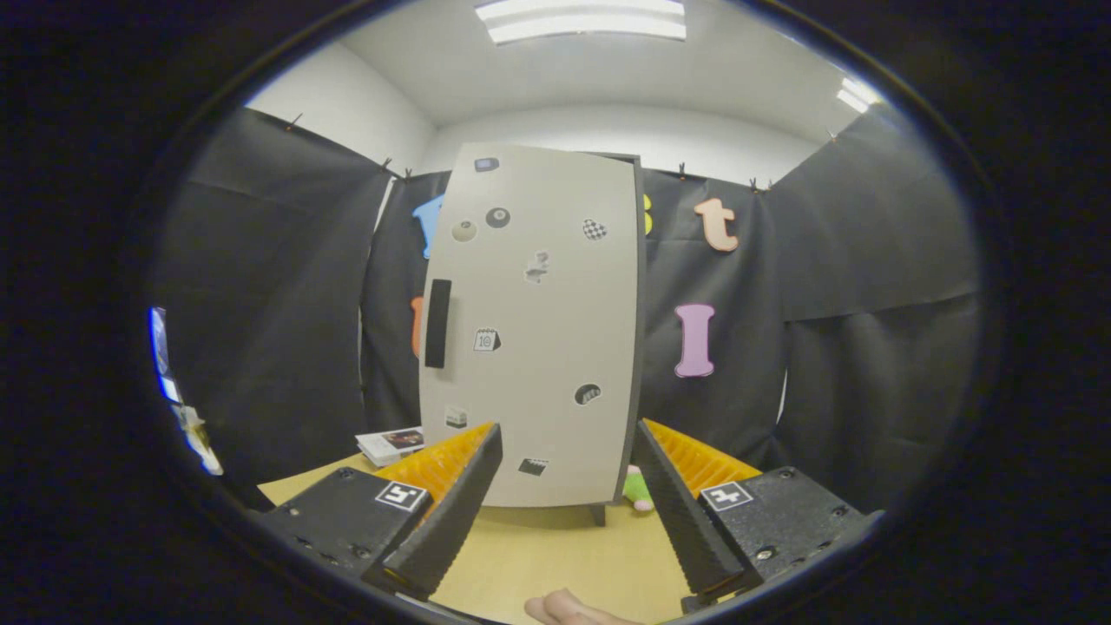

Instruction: Open the shoe cabinet door, grab the shoes and put them into the shoe cabinet, then close the shoe cabinet door.

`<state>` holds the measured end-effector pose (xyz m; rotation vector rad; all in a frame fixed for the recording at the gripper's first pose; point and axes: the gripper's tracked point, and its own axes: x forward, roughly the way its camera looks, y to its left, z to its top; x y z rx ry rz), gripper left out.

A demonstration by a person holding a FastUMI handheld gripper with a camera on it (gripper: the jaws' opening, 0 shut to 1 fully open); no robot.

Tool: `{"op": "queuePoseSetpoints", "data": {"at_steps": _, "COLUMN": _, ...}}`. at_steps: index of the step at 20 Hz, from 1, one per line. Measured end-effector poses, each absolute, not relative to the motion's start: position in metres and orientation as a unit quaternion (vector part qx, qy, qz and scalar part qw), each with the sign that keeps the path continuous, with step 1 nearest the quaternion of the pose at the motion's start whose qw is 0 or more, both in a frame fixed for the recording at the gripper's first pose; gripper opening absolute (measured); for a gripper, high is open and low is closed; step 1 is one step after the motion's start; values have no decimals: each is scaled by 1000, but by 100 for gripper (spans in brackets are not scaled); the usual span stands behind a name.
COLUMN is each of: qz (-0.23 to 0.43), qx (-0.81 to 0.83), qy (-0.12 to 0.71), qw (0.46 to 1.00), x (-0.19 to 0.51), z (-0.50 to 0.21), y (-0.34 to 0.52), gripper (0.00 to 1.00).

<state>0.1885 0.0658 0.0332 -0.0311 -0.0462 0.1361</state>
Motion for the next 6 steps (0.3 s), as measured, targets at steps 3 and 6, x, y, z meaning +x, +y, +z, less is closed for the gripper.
{"op": "queuePoseSetpoints", "data": {"at_steps": 3, "qz": 63, "qx": -15, "qy": -30, "qw": 997, "x": 185, "z": 33, "y": 52, "gripper": 100}}
{"op": "queuePoseSetpoints", "data": {"at_steps": 6, "qz": 60, "qx": -10, "qy": -35, "qw": 998, "x": 181, "z": 35, "y": 44, "gripper": 99}}
